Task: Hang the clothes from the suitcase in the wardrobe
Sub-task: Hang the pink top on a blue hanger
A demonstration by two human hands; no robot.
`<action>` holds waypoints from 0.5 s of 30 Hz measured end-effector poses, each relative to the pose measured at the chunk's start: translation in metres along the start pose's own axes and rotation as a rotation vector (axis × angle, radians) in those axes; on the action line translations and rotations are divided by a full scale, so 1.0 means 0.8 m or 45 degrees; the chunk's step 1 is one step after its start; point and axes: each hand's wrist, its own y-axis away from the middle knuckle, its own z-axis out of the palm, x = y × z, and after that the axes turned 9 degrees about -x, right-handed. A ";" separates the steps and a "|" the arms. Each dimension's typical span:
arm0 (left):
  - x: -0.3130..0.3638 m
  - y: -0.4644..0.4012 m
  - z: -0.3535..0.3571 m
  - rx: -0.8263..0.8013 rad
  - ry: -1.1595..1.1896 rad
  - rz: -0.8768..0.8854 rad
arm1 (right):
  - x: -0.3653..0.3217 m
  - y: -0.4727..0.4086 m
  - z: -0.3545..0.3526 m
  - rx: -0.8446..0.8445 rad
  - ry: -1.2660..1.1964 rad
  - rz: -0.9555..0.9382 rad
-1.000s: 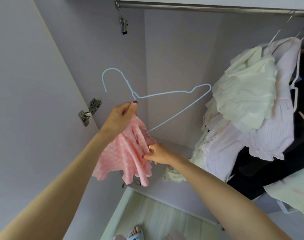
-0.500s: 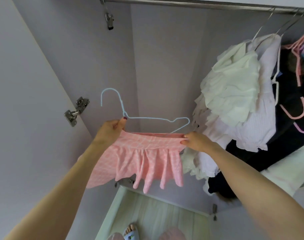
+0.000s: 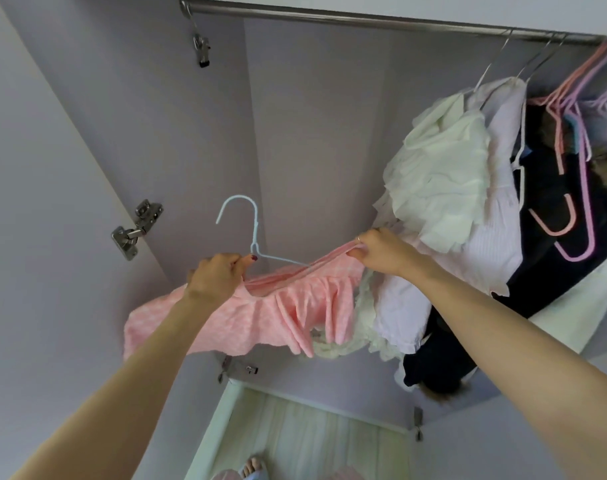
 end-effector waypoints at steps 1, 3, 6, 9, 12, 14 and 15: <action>-0.004 0.002 -0.002 -0.008 0.004 -0.013 | -0.004 -0.002 -0.003 0.049 -0.012 -0.024; -0.007 0.007 -0.004 -0.012 0.017 -0.032 | -0.007 -0.004 -0.009 0.117 -0.024 -0.040; -0.004 0.011 -0.005 0.016 0.073 -0.013 | -0.023 -0.004 -0.011 0.168 -0.046 -0.082; 0.012 0.016 -0.012 0.083 0.159 0.059 | -0.049 -0.009 0.001 0.125 -0.029 -0.274; 0.018 0.014 -0.026 0.123 0.274 0.097 | -0.055 -0.013 0.013 0.129 -0.170 -0.296; 0.011 0.012 -0.033 0.144 0.380 0.122 | -0.051 -0.012 0.012 0.154 -0.340 -0.233; 0.009 0.012 -0.036 0.147 0.441 0.138 | -0.049 -0.012 0.009 0.153 -0.382 -0.212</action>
